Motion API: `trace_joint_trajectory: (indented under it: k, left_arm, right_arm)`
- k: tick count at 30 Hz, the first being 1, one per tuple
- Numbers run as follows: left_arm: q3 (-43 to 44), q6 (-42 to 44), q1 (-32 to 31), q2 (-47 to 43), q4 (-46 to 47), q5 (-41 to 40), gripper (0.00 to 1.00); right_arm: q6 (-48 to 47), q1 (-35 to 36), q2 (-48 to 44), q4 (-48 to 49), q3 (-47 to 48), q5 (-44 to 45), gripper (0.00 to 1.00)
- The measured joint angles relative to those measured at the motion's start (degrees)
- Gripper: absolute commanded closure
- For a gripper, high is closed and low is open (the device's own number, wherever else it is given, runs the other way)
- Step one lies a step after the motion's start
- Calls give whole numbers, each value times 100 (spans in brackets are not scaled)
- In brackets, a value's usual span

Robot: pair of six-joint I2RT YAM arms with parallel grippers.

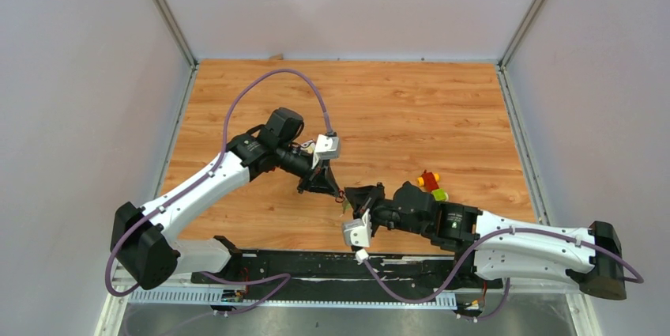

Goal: Put the keys on the keyring

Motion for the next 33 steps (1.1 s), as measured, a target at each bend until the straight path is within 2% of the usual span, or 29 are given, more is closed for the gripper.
trace_joint_trajectory:
  k: [33]
  left_arm:
    - [-87,-293,37,2,326,81,100]
  right_arm:
    - [-372,205,-133,570,-372,509,100]
